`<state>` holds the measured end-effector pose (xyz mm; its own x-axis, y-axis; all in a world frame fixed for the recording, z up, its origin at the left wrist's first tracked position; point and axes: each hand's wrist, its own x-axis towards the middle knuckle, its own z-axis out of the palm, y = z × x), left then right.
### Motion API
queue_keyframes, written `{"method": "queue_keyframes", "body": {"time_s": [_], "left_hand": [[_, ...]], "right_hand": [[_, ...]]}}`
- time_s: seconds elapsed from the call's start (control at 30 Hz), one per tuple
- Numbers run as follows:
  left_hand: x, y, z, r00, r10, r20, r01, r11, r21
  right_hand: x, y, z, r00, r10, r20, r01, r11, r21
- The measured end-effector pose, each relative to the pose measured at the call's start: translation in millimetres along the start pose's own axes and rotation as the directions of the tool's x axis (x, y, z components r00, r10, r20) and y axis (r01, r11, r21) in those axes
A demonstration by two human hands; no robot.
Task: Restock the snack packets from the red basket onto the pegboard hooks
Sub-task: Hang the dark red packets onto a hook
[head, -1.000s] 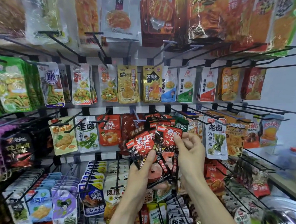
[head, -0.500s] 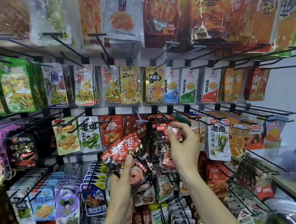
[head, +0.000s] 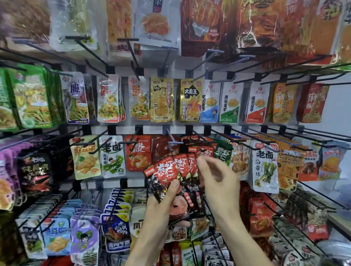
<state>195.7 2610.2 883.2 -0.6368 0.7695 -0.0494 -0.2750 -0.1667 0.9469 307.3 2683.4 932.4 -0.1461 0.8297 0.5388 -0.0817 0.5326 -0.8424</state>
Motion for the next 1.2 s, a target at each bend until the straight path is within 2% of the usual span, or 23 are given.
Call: {"method": "queue_keyframes", "body": {"time_s": [0.03,0.1,0.2,0.3,0.4,0.53,0.87,1.0,1.2], "left_hand": [[-0.5,-1.0,1.9,0.999,0.015,0.046,-0.014,1.0,-0.012],[0.9,-5.4,5.4,0.995,0.03,0.097,-0.027,0.999,-0.028],[2.7,-8.4,11.1,0.996,0.004,0.09,-0.006,1.0,0.024],[1.3,-9.0,14.1,0.998,-0.034,0.045,0.032,0.998,0.048],[-5.0,-4.2,14.1,0.999,-0.052,0.006,0.052,0.999,0.012],[-11.9,1.4,11.7,0.998,-0.058,-0.025,0.057,0.998,-0.034],[-19.7,8.8,3.2,0.998,0.03,-0.06,-0.032,0.999,-0.037],[-17.7,10.4,-2.5,0.994,0.102,-0.028,-0.103,0.995,-0.017],[-16.1,10.2,-2.6,0.988,0.142,0.056,-0.143,0.99,0.005]], "right_hand": [[-4.4,-1.3,-1.3,0.995,0.052,0.084,-0.058,0.996,0.069],[-3.5,1.2,-2.6,0.987,0.118,0.105,-0.13,0.985,0.117],[3.7,4.9,-5.7,0.979,0.202,-0.012,-0.194,0.956,0.222],[11.5,8.2,-11.9,0.969,0.207,-0.134,-0.168,0.951,0.258],[19.4,10.1,-13.6,0.977,0.115,-0.179,-0.089,0.985,0.148],[25.2,7.1,-9.5,0.99,-0.021,-0.14,0.02,1.0,-0.012],[31.2,8.6,4.4,0.985,-0.051,-0.165,0.026,0.989,-0.146],[33.5,9.2,2.3,0.974,-0.046,-0.22,0.013,0.989,-0.147],[45.7,20.8,16.1,0.981,-0.012,-0.196,-0.031,0.976,-0.217]]}}
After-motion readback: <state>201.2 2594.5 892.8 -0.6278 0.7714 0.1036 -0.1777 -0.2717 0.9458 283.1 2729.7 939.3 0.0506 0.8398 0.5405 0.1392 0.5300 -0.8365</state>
